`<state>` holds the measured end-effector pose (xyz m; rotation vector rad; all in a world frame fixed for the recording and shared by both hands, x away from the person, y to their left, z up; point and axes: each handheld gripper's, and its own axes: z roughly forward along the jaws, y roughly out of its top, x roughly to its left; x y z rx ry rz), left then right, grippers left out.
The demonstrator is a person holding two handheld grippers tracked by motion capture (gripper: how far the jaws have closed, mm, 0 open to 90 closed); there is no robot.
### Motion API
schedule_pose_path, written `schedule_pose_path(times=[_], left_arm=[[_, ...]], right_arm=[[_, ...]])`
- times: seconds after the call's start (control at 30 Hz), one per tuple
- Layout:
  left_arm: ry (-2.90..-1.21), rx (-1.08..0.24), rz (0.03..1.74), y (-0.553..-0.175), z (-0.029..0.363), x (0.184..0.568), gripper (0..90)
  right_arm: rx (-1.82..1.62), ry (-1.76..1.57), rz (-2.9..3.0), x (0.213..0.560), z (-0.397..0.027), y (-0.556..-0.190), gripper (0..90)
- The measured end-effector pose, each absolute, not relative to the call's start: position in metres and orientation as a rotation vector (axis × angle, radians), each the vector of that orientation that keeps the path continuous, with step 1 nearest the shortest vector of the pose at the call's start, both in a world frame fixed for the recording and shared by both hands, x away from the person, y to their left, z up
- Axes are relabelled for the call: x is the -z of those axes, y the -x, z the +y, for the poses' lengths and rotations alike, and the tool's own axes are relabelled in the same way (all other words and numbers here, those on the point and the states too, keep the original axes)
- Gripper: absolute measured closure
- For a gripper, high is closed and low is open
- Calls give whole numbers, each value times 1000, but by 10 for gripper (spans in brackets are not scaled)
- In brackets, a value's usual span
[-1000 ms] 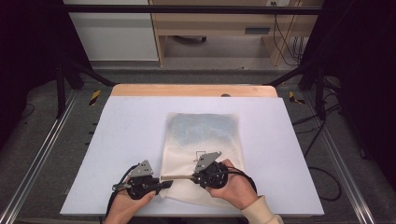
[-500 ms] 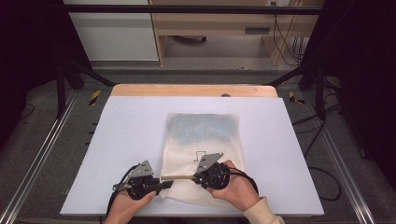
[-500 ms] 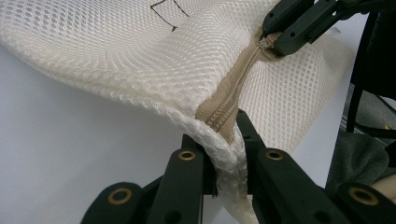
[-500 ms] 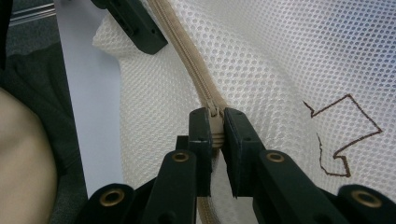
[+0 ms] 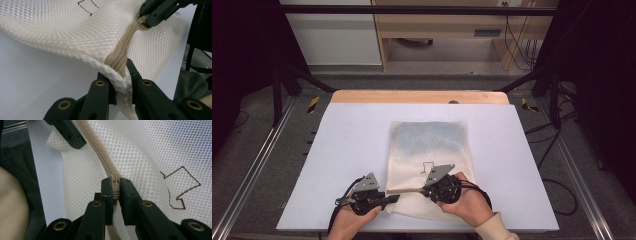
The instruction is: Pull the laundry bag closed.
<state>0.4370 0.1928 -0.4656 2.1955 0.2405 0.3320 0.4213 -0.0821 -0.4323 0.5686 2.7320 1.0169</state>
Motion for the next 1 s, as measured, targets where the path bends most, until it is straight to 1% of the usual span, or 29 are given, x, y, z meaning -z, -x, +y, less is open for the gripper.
schedule_pose_path(times=[1.0], left_arm=[[-2198,-335,242,-437,192,466,836]], right_arm=[[-1026,-618,2708,432,-101,-420,822]])
